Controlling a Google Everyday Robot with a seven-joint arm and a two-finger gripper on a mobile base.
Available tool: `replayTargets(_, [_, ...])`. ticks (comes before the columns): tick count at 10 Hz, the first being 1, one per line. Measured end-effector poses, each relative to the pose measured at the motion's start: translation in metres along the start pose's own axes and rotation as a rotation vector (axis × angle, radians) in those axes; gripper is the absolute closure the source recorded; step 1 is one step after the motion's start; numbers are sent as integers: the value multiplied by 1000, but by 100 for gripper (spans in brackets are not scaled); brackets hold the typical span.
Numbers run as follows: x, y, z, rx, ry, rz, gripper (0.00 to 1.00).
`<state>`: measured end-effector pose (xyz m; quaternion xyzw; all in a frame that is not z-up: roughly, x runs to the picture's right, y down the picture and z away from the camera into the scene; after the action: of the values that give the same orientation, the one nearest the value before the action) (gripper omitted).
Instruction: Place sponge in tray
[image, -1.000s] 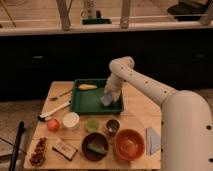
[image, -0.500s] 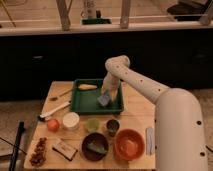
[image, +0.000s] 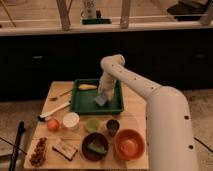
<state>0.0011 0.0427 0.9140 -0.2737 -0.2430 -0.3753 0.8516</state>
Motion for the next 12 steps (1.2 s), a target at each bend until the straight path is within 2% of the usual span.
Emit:
replayTargets(4, [-3, -7, 10, -24, -17, -17, 100])
replayTargets(5, [-5, -8, 13, -31, -24, -21, 94])
replayTargets(9, [-6, -7, 21, -52, -46, -28, 54])
replayTargets(10, [-6, -7, 22, -55, -50, -29, 47])
replayTargets(12, [-7, -7, 26, -63, -60, -32, 25])
